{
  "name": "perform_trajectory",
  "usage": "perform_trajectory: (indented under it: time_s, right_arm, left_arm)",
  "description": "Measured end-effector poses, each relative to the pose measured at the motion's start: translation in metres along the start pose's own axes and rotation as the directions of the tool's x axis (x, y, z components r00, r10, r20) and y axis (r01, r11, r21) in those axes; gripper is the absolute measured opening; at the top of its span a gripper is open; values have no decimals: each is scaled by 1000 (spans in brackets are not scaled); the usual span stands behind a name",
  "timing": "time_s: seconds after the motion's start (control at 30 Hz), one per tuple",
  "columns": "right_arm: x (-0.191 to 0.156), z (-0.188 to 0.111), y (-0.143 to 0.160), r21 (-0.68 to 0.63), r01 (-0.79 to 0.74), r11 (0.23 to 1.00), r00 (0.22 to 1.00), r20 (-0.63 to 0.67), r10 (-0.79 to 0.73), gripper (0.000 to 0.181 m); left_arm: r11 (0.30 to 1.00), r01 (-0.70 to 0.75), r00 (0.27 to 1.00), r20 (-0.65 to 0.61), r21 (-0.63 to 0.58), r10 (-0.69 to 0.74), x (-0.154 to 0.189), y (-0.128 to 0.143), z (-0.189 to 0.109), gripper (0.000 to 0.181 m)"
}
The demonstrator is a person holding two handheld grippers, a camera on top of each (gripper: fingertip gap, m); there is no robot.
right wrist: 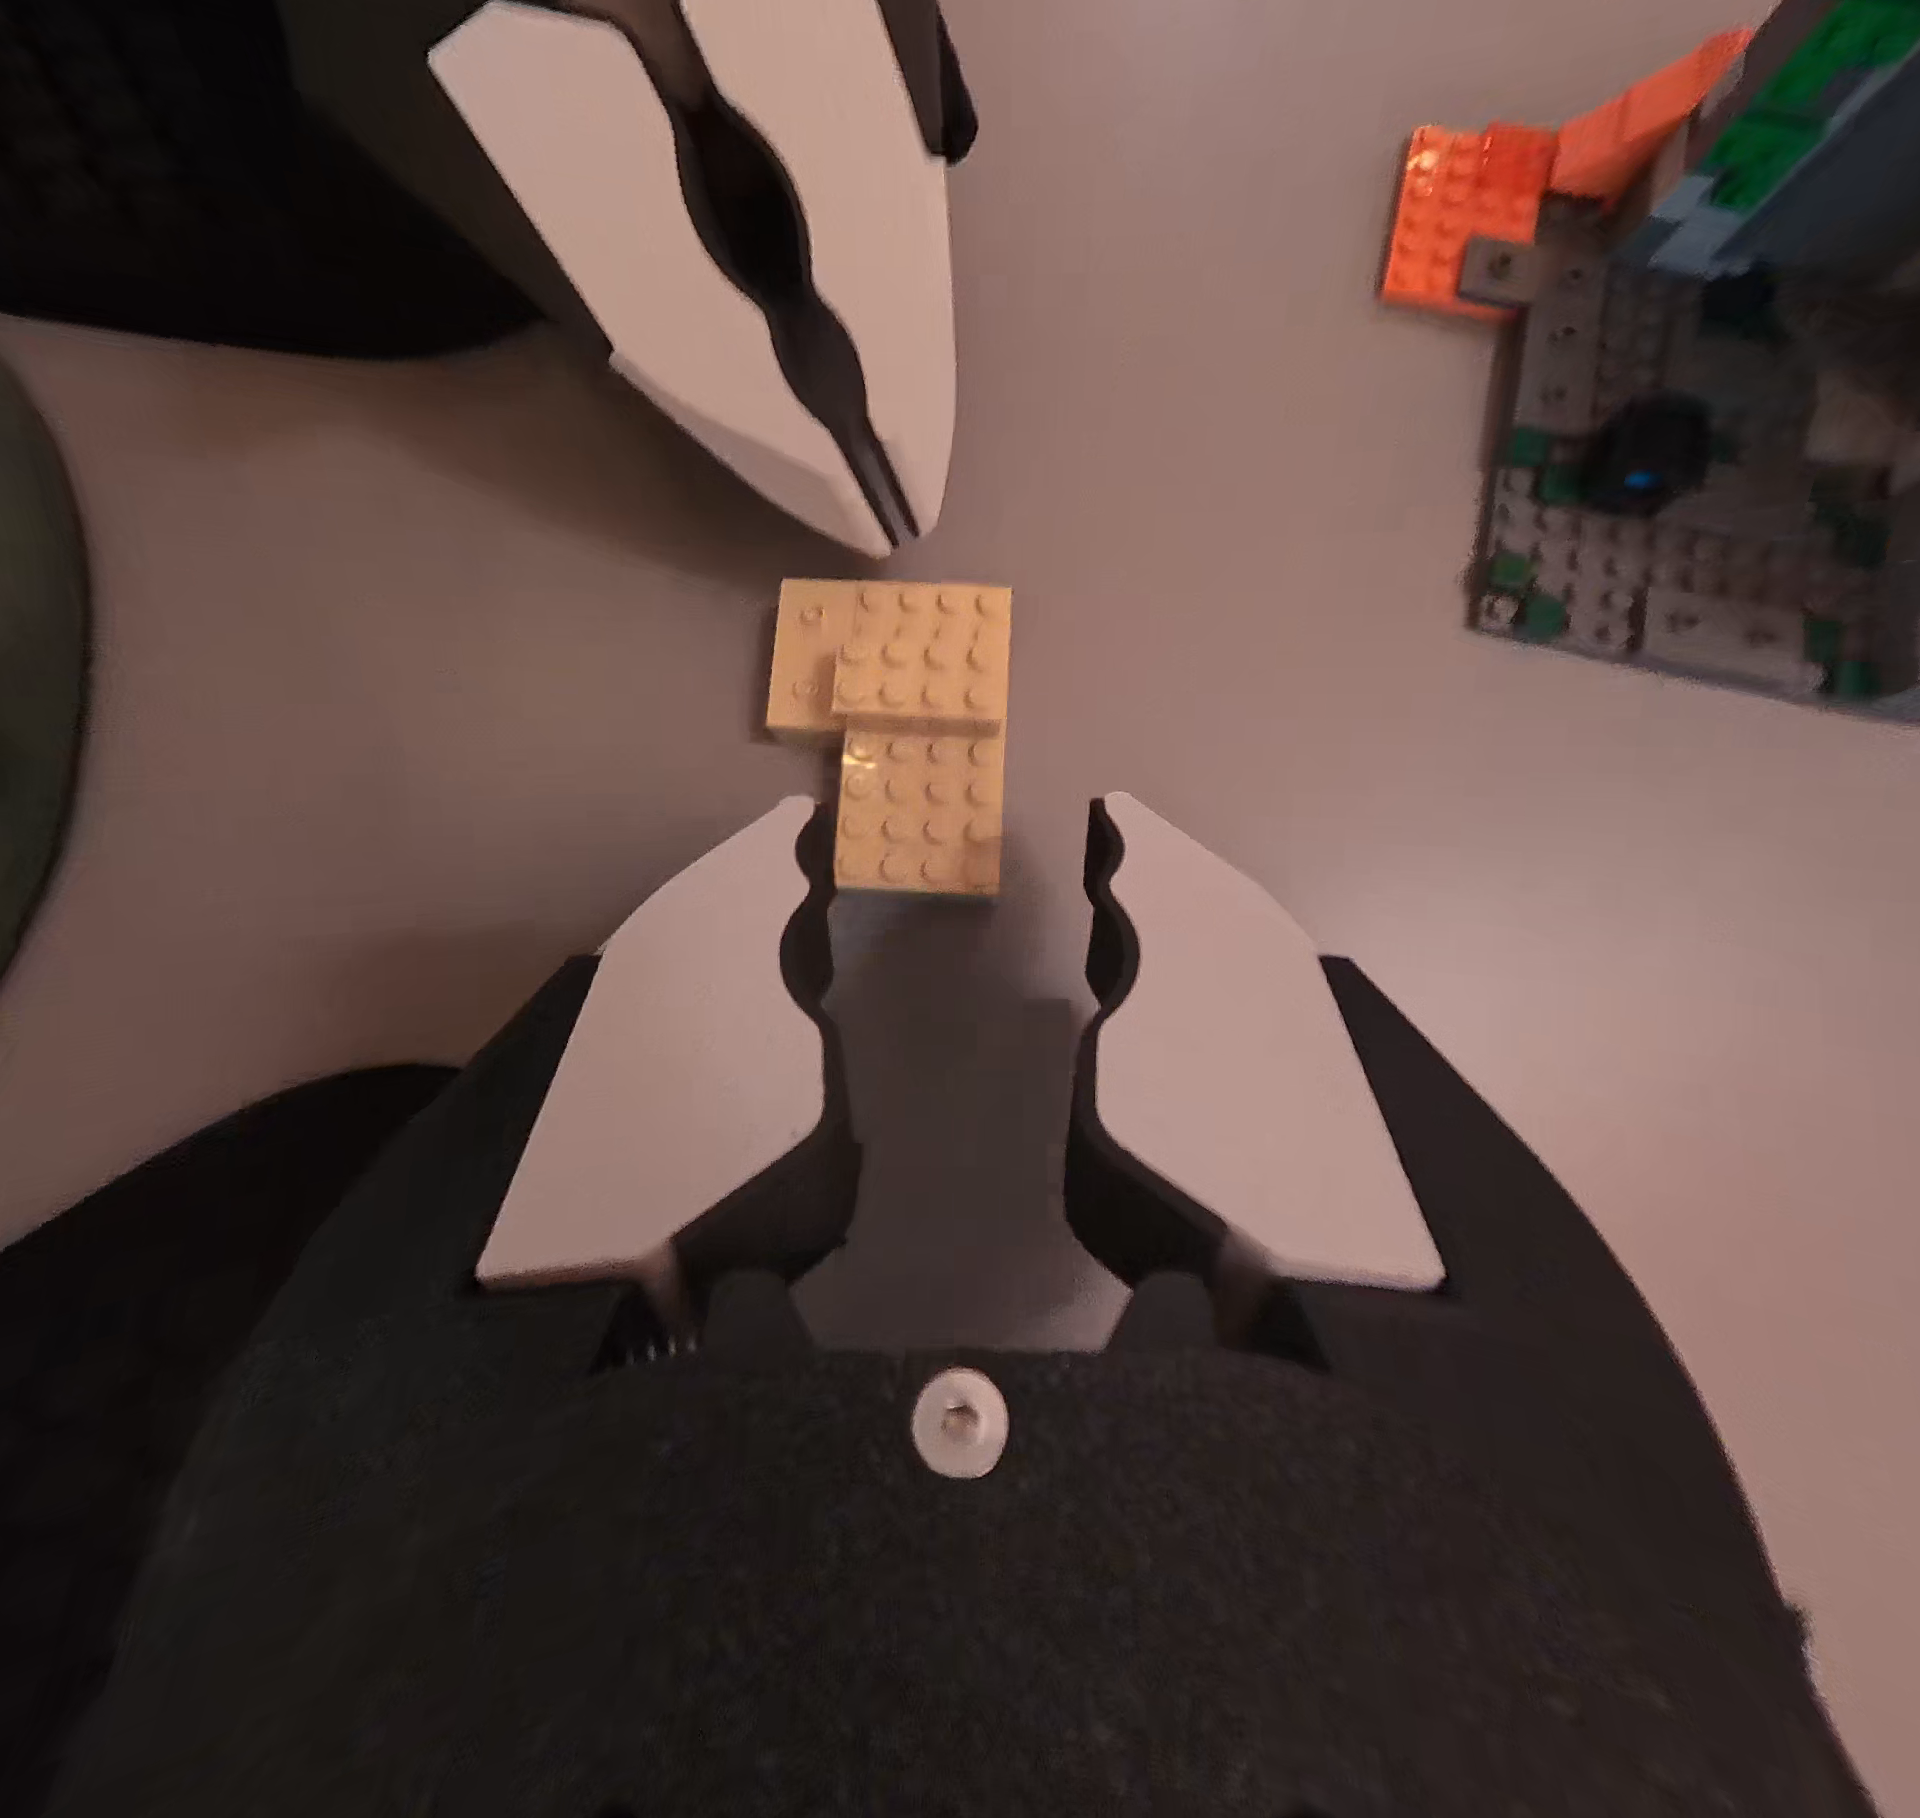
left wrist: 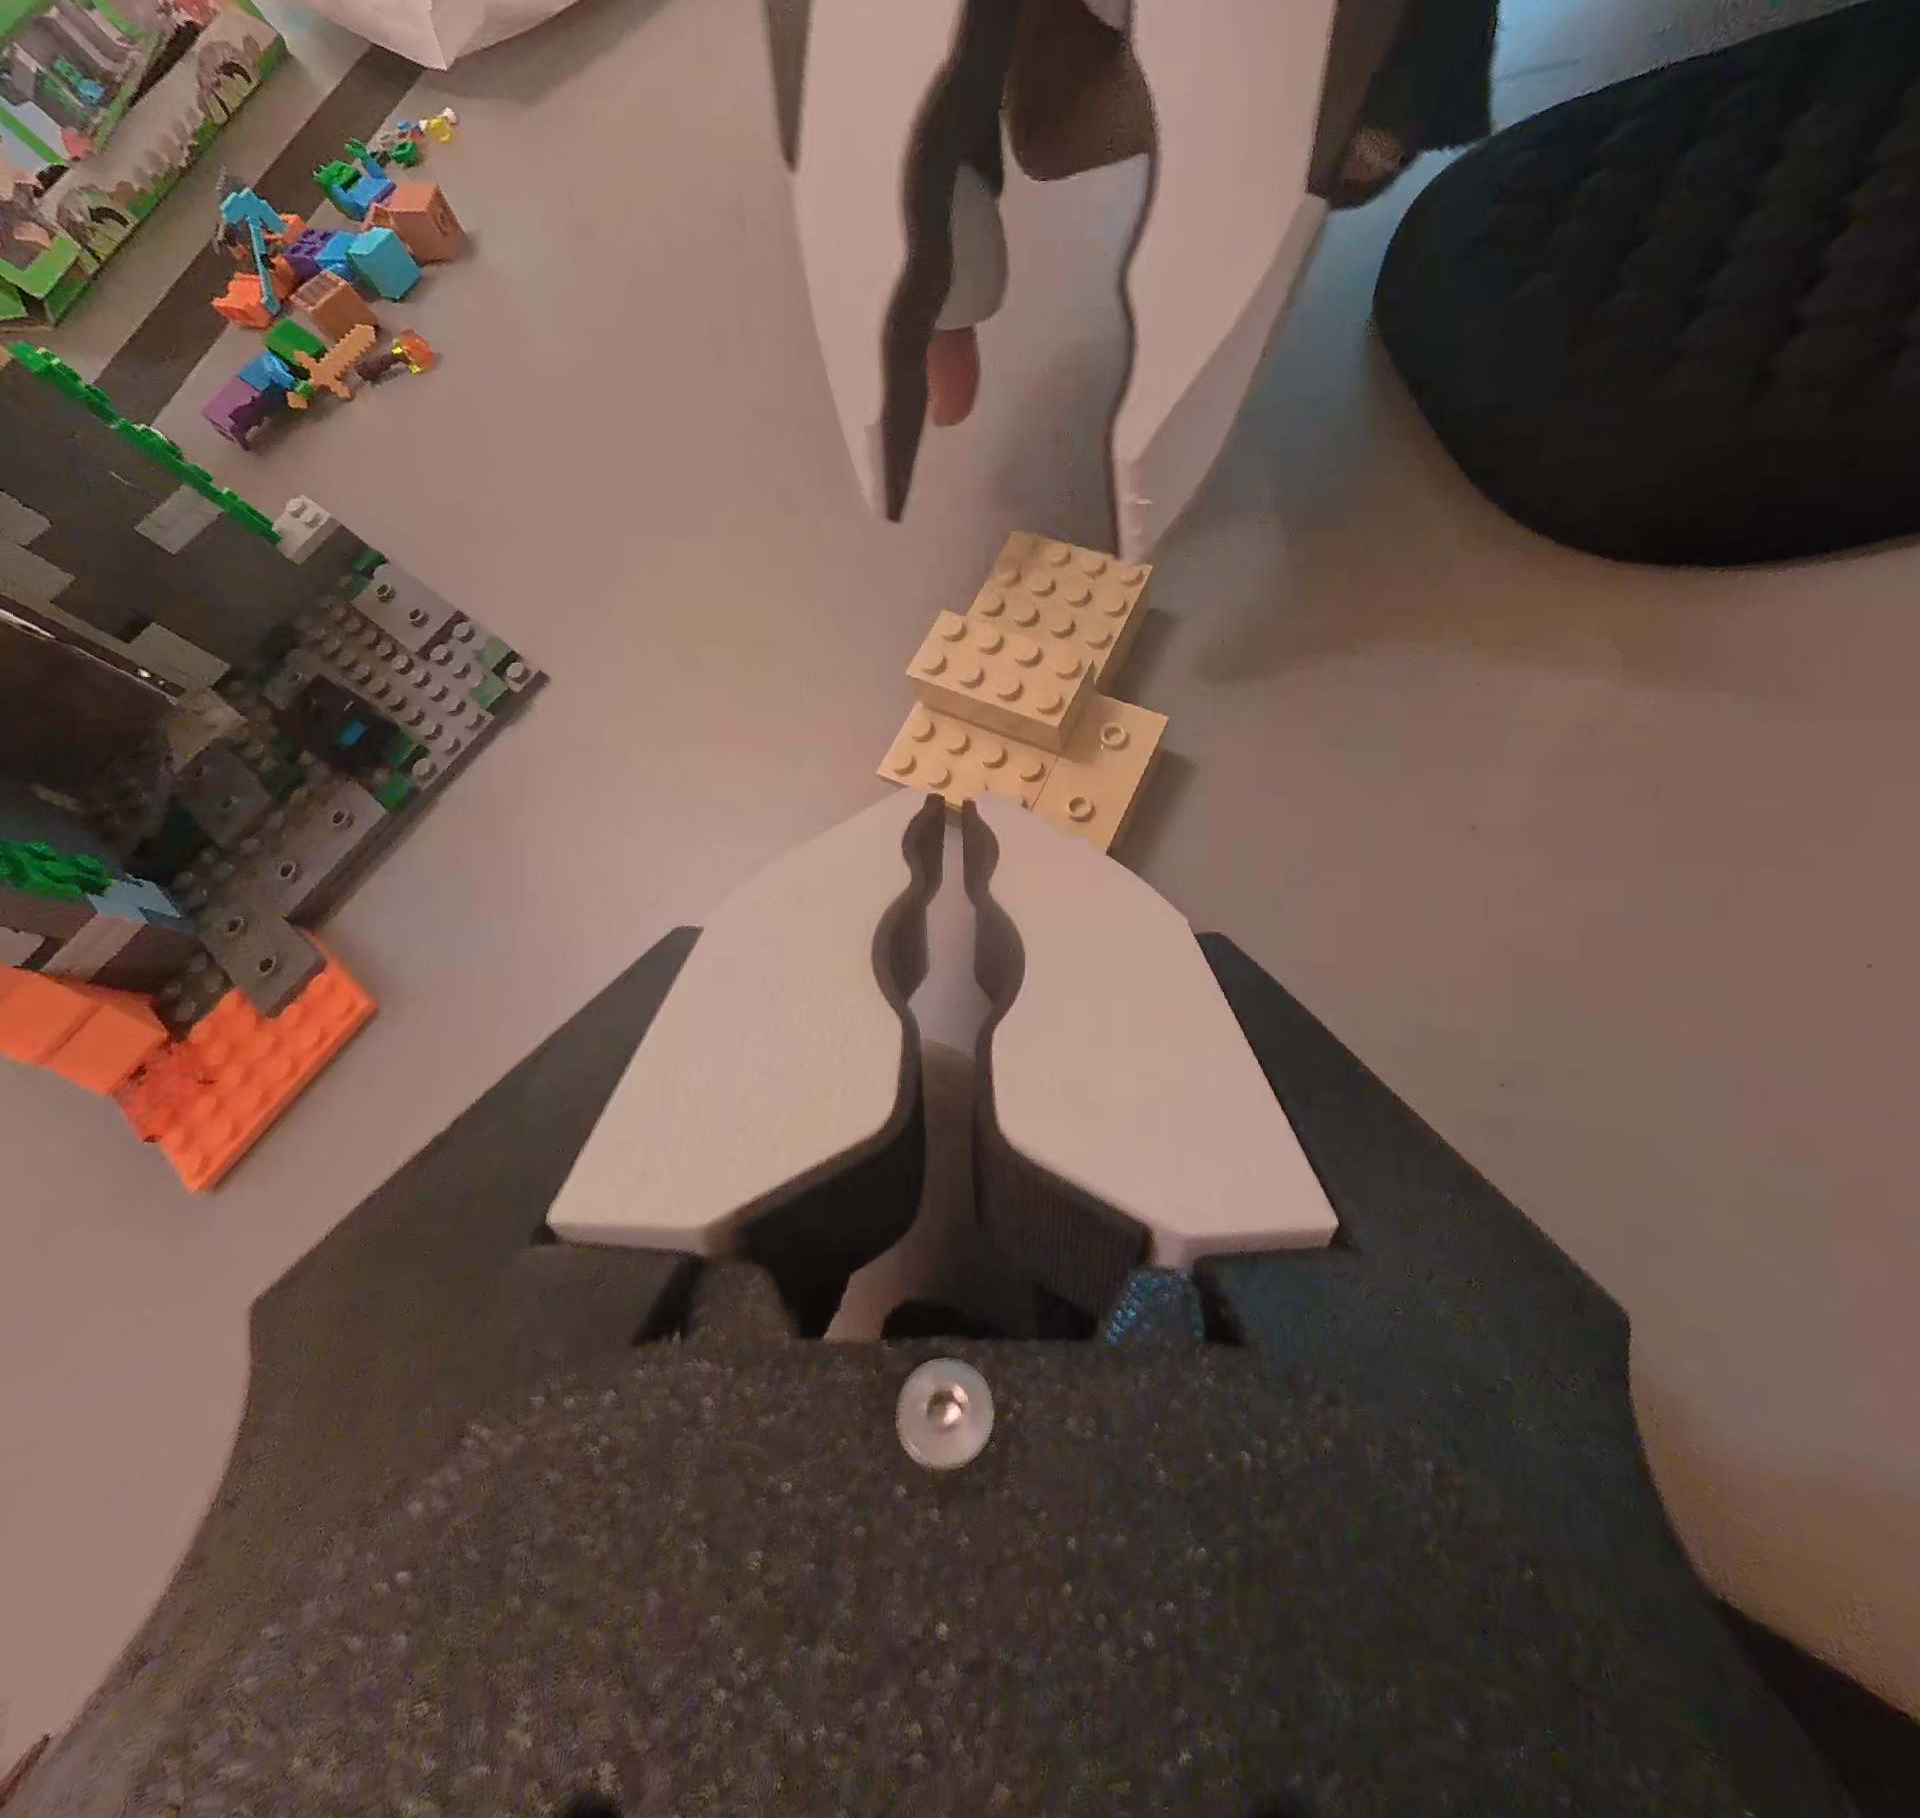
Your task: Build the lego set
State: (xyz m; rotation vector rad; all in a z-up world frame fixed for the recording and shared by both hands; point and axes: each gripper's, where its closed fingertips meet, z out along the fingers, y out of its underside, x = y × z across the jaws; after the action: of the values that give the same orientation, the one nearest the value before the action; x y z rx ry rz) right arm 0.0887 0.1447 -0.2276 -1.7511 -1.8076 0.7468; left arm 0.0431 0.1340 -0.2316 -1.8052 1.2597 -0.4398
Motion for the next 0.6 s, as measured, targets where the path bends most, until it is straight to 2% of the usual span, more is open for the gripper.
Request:
perform_trajectory:
  time_s: [0.1, 0.27, 0.4, 0.6]
  right_arm:
    - [-8, 3, 11, 16, 8, 1000, 1000, -25, -8, 49]
    - [-10, 12, 12, 35, 46, 998, 995, -88, -42, 49]
    - [-7, 16, 10, 41, 84, 996, 990, -114, -79, 34]
    - [-6, 16, 9, 28, 115, 993, 990, -84, -112, 33]
  left_arm:
    - [1000, 3, 1000, 0, 3, -3, -1, 0, 0, 3]
    - [1000, 12, 1000, 4, 22, -12, -3, -3, 0, 3]
    - [998, 14, 1000, 2, 54, -14, -4, -7, -3, 4]
    - [989, -72, 997, -11, 128, 74, -3, -16, -12, 14]
